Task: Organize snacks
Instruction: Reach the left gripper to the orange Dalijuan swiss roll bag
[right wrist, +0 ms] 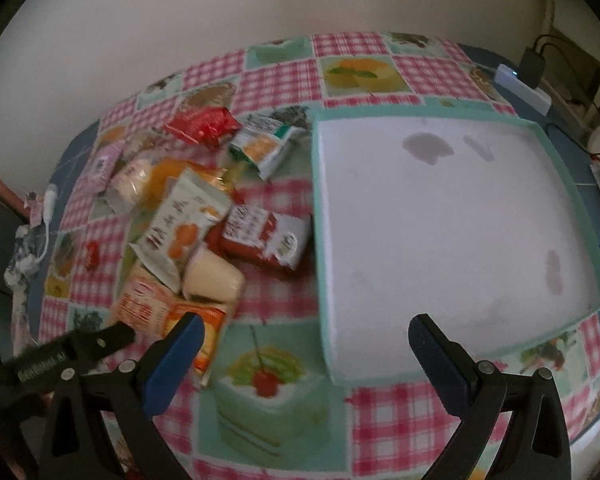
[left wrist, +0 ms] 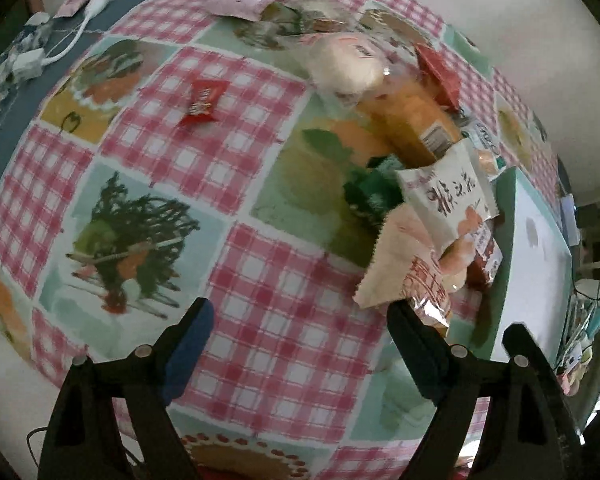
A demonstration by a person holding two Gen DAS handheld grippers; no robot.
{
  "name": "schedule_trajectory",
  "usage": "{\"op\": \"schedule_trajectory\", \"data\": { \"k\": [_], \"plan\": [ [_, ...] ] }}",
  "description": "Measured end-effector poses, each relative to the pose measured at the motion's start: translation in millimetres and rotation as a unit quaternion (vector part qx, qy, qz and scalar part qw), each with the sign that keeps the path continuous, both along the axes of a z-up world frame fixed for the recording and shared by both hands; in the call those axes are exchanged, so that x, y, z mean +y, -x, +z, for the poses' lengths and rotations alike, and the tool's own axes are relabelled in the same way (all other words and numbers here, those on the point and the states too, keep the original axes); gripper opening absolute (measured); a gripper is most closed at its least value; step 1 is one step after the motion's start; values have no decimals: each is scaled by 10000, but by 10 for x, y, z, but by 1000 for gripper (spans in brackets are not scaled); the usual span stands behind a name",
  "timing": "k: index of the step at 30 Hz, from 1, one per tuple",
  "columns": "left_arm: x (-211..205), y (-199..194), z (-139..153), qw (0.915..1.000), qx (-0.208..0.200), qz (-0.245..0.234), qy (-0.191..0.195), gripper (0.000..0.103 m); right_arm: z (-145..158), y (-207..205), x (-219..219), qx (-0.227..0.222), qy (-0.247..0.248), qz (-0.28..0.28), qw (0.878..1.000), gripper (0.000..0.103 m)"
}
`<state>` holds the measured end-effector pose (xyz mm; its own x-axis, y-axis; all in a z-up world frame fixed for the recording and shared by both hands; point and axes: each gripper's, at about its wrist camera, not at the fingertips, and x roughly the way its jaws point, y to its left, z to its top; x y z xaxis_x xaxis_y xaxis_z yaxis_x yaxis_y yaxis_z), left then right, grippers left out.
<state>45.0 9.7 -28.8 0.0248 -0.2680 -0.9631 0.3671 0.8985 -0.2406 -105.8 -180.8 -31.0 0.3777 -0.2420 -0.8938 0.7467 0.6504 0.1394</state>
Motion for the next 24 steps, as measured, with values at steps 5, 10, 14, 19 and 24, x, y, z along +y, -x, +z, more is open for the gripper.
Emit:
{"op": "schedule_trajectory", "data": {
  "k": [5,10,14,19,24],
  "plan": [
    [-319,-73,-313,9968,460,-138,639,89,134,59,-111,-229,121,-329,9991,103],
    [-720,130,-229,9930,542,-404,971,90,243,139,-197,-451,160,-531,9974,103],
    [-1007,127,-433,9971,523,-298,458,90,285,167,-237,-518,183,-593,9967,103],
    [-1114,39,-640,9982,555,-66,230,74,249,203,-276,-490,114,-679,9964,103],
    [-1040,47,-575,9970,659,-118,383,48,215,177,-285,-449,99,-639,9969,103]
  ]
}}
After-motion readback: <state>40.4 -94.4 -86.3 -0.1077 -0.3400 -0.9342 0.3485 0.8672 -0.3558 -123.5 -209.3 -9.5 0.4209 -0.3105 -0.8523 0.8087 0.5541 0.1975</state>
